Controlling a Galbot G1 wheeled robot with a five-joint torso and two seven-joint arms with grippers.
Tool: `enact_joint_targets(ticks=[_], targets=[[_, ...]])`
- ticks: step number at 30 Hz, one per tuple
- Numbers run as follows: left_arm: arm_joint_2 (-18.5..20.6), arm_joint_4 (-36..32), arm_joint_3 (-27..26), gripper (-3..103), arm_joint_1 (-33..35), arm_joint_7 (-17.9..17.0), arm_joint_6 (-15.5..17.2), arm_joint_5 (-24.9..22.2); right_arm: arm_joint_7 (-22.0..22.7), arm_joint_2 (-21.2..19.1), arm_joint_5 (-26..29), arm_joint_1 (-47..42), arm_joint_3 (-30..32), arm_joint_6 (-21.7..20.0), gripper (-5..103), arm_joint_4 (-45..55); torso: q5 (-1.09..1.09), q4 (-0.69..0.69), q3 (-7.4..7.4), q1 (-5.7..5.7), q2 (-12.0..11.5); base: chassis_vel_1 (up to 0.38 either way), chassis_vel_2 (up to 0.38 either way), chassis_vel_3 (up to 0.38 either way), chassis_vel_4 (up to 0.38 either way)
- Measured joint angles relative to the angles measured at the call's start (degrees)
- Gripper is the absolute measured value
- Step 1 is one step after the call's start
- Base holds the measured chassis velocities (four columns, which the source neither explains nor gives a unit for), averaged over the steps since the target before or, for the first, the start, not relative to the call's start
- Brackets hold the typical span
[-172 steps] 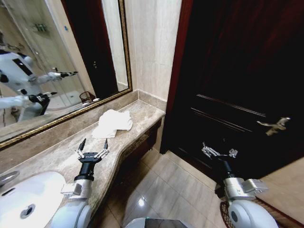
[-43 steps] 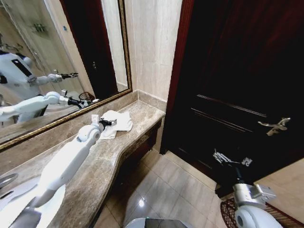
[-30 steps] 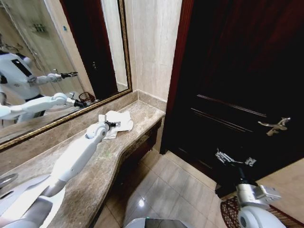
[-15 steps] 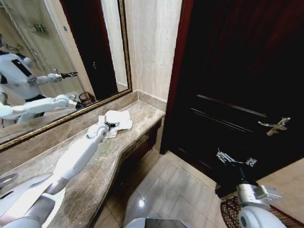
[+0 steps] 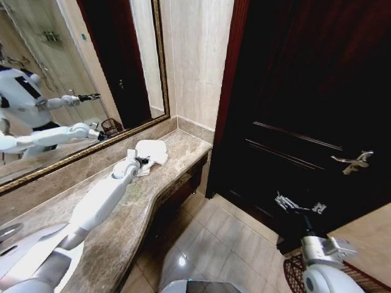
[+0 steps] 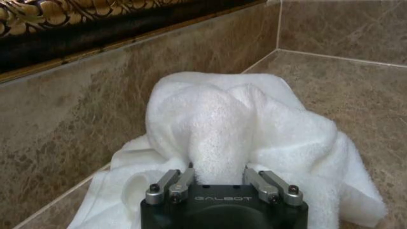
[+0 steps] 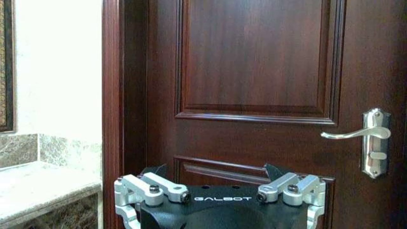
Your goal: Discard the used towel into the hamper.
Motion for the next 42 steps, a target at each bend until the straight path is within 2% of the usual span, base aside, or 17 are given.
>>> enact_joint_targets(ticks=[2, 4, 6, 11, 13, 15, 18, 19, 20, 22, 24, 26, 32, 35, 39, 41, 42], targets=[[0.00, 0.01, 0.00, 28, -0.01, 0.00, 0.00, -0.01, 0.02, -0.01, -0.01, 0.01, -0.02, -0.01, 100, -0.01, 0.00, 0.00, 0.00, 0.00, 0.00, 0.000, 0.000, 0.000, 0.000], [0.02, 0.04, 0.00, 19, -0.05, 0.00, -0.31, -0.01, 0.06, -0.08, -0.04, 0.03, -0.07, -0.04, 100, -0.08, -0.01, 0.00, 0.00, 0.00, 0.00, 0.000, 0.000, 0.000, 0.000], [0.06, -0.17, 0.03, 16, 0.05, -0.04, -1.08, 0.18, 0.07, -0.13, -0.05, 0.03, -0.08, -0.05, 100, -0.15, -0.01, 0.00, 0.01, 0.00, -0.01, 0.000, 0.000, 0.000, 0.000], [0.20, -0.54, 0.05, 14, 0.41, -0.04, -3.41, 1.11, 0.07, -0.19, -0.05, 0.11, -0.09, -0.05, 100, -0.23, -0.02, 0.00, 0.02, 0.01, -0.02, 0.000, 0.000, 0.000, 0.000], [0.17, -1.01, -0.36, 14, 0.88, 0.25, -6.75, 1.74, 0.08, -0.21, -0.05, 0.17, -0.20, -0.05, 100, -0.23, -0.03, 0.00, 0.02, 0.02, -0.02, 0.000, 0.000, 0.000, 0.000], [0.11, -1.15, -0.60, 14, 1.05, 0.36, -7.68, 2.05, 0.09, -0.22, -0.05, 0.21, -0.21, -0.06, 100, -0.24, -0.03, 0.00, 0.02, 0.02, -0.02, 0.000, 0.000, 0.000, 0.000], [0.08, -2.72, -2.34, 14, 2.94, 1.44, -15.30, 5.96, 0.23, -0.42, 0.07, 0.37, -0.23, -0.21, 100, -0.15, -0.03, -0.01, 0.02, 0.02, -0.02, 0.000, 0.000, 0.000, 0.000], [0.08, -2.72, -2.34, 14, 2.94, 1.44, -15.30, 5.96, 0.23, -0.42, 0.07, 0.37, -0.23, -0.21, 100, -0.15, -0.03, -0.01, 0.02, 0.02, -0.02, 0.000, 0.000, 0.000, 0.000], [0.40, -4.41, -3.74, 14, 4.27, 2.42, -17.80, 7.49, 0.32, -0.46, 0.16, 0.43, -0.23, -0.29, 100, -0.05, -0.03, -0.01, 0.02, 0.02, -0.02, 0.000, 0.000, 0.000, 0.000], [1.14, -8.43, -7.21, 14, 7.31, 3.65, -19.57, 9.27, 0.38, -0.47, 0.32, 0.45, -0.23, -0.38, 100, 0.07, -0.01, -0.01, 0.01, 0.02, -0.02, 0.000, 0.000, 0.000, 0.000], [1.40, -9.78, -8.31, 14, 8.41, 3.87, -19.68, 9.53, 0.38, -0.47, 0.34, 0.46, -0.23, -0.40, 100, 0.09, 0.00, -0.01, 0.01, 0.02, -0.02, 0.000, 0.000, 0.000, 0.000], [2.38, -17.10, -13.80, 14, 14.45, 4.89, -19.51, 10.26, 0.39, -0.48, 0.48, 0.53, -0.37, -0.46, 100, 0.25, 0.00, 0.00, 0.00, 0.01, -0.02, 0.000, 0.000, 0.000, 0.000], [2.76, -27.58, -20.36, 14, 24.05, 5.78, -19.66, 12.38, 0.37, -0.58, 0.96, 0.59, -0.60, -0.85, 100, 0.72, -0.02, 0.01, 0.00, 0.00, -0.01, 0.000, 0.000, 0.000, 0.000], [1.48, -34.74, -26.26, 14, 31.86, 5.90, -19.75, 13.61, 0.32, -0.71, 1.34, 0.58, -0.76, -1.02, 100, 1.34, 0.00, -0.01, -0.01, 0.00, -0.01, 0.000, 0.000, 0.000, 0.000], [0.53, -37.64, -29.91, 14, 36.07, 6.49, -19.30, 13.81, 0.26, -0.81, 1.55, 0.44, -0.79, -1.07, 100, 1.78, 0.00, -0.01, 0.00, 0.00, -0.01, 0.000, 0.000, 0.000, 0.000], [-1.10, -41.85, -36.14, 14, 43.14, 8.74, -19.13, 14.56, 0.22, -1.25, 2.04, 0.12, -0.59, -1.32, 100, 2.43, -0.01, 0.00, 0.00, 0.00, -0.01, 0.000, 0.000, 0.000, 0.000], [-1.10, -41.85, -36.14, 14, 43.14, 8.74, -19.13, 14.56, 0.22, -1.25, 2.04, 0.12, -0.59, -1.32, 100, 2.43, -0.01, 0.00, 0.00, 0.00, -0.01, 0.000, 0.000, 0.000, 0.000]])
